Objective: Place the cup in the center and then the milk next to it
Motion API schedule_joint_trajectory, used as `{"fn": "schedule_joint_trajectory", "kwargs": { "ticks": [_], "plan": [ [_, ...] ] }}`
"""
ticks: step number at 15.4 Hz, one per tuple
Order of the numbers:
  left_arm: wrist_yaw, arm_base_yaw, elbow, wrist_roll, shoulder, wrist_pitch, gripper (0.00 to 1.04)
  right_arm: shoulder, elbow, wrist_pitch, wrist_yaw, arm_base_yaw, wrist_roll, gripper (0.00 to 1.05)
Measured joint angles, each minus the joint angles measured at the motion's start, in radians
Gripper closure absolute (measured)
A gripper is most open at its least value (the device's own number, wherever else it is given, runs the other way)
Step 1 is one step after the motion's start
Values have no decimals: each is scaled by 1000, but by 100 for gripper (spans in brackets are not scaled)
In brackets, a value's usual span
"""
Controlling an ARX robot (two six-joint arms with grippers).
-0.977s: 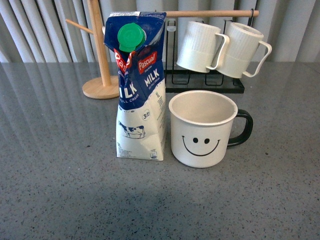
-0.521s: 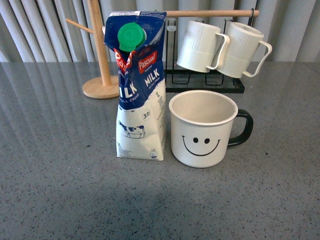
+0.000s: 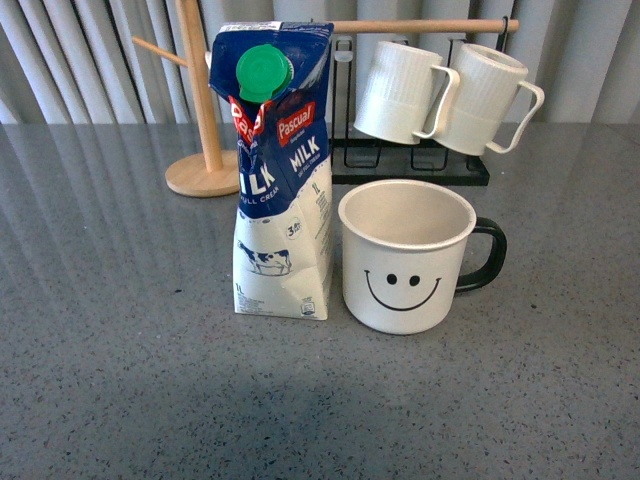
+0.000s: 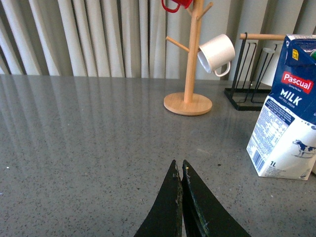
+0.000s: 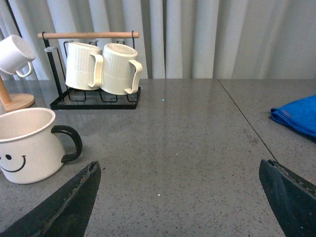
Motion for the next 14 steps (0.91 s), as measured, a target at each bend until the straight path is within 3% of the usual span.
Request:
{"fn": "schedule_joint_trajectory", "kwargs": {
  "ticks": [3,4,5,8,10,14],
  "plan": [
    [-1,0,0,0,0,0,104,0,0,0,0,0,0,7],
    [-1,0,0,0,0,0,75,0,0,0,0,0,0,7],
    [0,0,0,0,0,0,53,0,0,0,0,0,0,7],
    [0,0,0,0,0,0,21,0,0,0,0,0,0,7],
    [-1,0,0,1,0,0,5,0,0,0,0,0,0,7],
    [-1,0,0,2,0,0,7,0,0,0,0,0,0,7]
  ]
}}
